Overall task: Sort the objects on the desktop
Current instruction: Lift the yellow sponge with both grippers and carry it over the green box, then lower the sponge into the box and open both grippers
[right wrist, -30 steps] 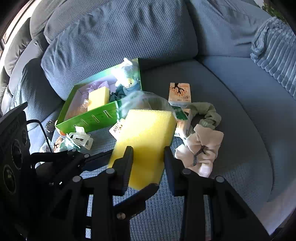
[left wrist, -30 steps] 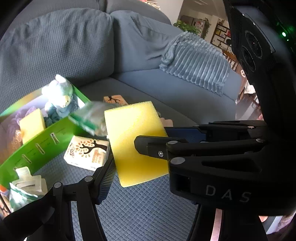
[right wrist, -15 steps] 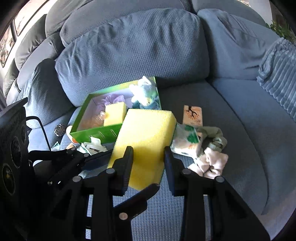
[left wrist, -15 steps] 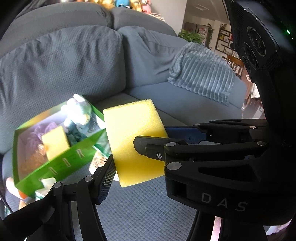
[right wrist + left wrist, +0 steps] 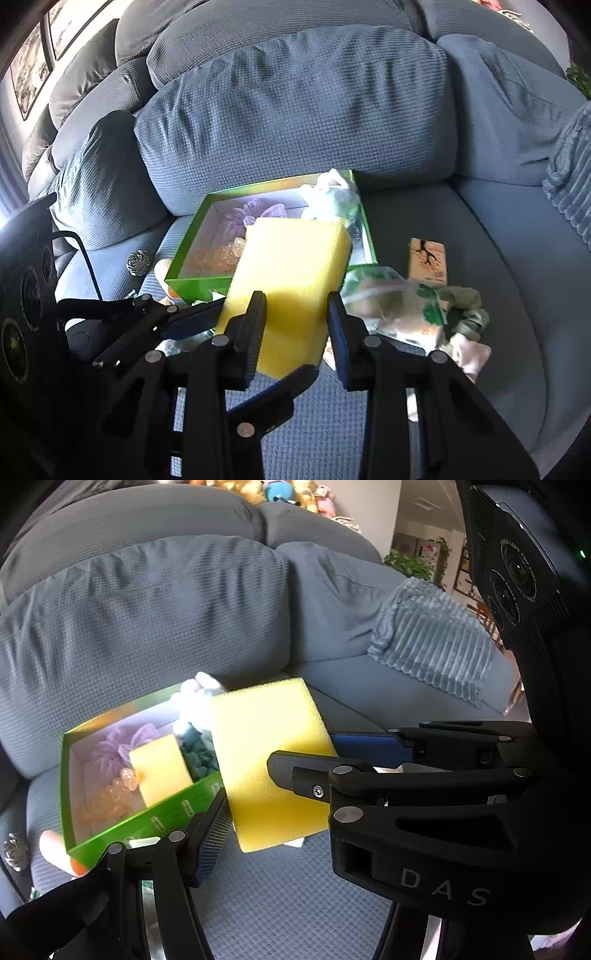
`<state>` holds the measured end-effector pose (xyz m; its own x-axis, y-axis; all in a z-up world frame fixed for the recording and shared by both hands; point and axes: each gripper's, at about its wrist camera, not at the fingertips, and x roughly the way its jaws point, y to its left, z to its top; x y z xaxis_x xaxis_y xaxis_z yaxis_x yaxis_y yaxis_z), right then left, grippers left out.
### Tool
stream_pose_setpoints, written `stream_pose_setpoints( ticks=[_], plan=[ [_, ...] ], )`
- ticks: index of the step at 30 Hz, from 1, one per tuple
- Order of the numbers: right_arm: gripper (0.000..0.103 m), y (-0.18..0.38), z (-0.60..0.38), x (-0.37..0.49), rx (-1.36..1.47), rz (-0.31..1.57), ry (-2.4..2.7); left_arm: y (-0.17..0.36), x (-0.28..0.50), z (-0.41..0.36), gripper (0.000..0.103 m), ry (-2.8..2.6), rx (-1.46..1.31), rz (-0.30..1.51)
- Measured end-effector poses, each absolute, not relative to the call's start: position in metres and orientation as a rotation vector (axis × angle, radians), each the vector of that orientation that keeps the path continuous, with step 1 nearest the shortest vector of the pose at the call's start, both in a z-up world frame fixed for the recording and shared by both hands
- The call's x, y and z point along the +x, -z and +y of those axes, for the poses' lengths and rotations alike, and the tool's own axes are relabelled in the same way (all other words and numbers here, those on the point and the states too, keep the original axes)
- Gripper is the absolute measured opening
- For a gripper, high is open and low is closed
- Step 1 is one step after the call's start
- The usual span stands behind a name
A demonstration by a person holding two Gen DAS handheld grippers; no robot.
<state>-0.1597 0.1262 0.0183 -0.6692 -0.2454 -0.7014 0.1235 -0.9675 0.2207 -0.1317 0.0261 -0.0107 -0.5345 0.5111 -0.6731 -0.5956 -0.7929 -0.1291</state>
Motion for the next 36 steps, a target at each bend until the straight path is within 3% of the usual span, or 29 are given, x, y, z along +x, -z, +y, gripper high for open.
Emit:
stream_pose_setpoints(
  ticks=[36],
  plan=[
    [0.033, -0.020, 0.073, -0.275, 1.117, -0.190, 2.562, 0.009, -0.235, -0.027, 0.065, -2.434, -1.029, 0.099]
  ],
)
